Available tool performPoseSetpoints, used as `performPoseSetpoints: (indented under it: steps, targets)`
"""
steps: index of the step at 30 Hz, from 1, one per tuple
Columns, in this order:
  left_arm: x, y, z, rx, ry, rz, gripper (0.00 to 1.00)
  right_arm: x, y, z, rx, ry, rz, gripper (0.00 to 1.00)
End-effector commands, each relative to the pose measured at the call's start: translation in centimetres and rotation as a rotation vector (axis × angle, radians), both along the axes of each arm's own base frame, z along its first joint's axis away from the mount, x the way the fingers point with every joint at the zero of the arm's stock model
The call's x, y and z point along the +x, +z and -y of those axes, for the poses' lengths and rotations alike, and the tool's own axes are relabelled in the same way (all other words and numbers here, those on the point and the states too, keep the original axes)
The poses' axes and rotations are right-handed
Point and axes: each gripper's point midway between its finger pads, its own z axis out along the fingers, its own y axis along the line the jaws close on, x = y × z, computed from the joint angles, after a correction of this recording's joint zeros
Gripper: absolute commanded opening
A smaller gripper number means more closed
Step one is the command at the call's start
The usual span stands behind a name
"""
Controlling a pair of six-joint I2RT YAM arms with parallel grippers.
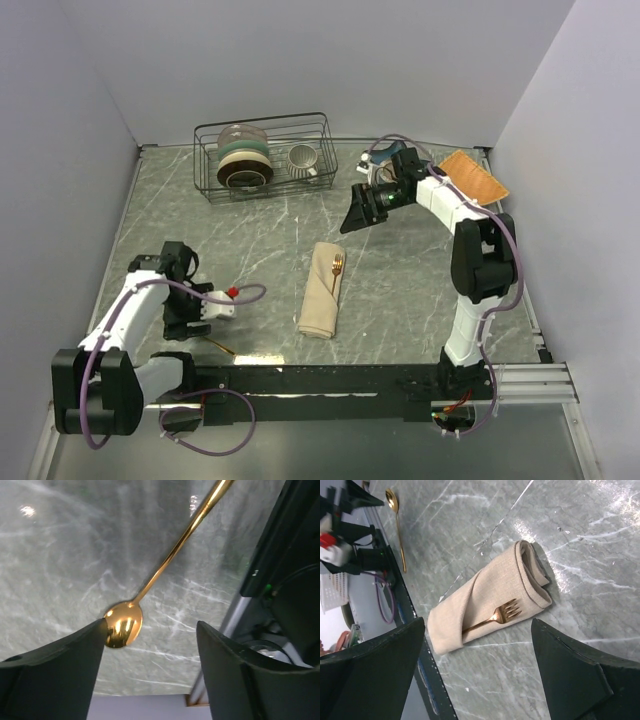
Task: Fold the napkin into a case and place the utensils inside
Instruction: Pick up the spoon from the corner of the board.
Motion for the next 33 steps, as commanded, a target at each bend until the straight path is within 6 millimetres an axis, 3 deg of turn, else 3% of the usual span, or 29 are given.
performPoseSetpoints:
  steps: [1,7,16,20,25,29,33]
  targets:
    - [1.5,-1.1,-0.5,0.056,-0.139,0.090,0.76,0.5,4.2,0.9,0.020,-0.043,0.066,0.95]
    - [1.8,-2.4,1.1,0.033,-0.181,0.081,0.65,1.2,4.3,2.7,0.011,-0.097,0.054,0.96]
    - [0.9,-3.9,4.2,0.036,-0.199,0.073,0.46,1.8,4.4,3.5,0.003,-0.123,0.031,0.96]
    - [0.6,-3.9,4.1,0.072,-0.194,0.071,0.48,2.0,4.1,4.0,-0.005,-0.129,0.022,0.97]
    - [0.1,-2.3,3.9,0.081,-0.249,0.032,0.55,2.1,4.0,4.1,-0.010,-0.121,0.015,0.97]
    - [0.5,-3.4,2.9,0.158,-0.268,0.075,0.59,2.5,4.2,4.1,-0.003,-0.122,0.010,0.97]
    - [1.4,-3.9,3.7,0.128,-0.235,0.125,0.61,2.6,4.2,4.1,-0.003,-0.121,-0.003,0.97]
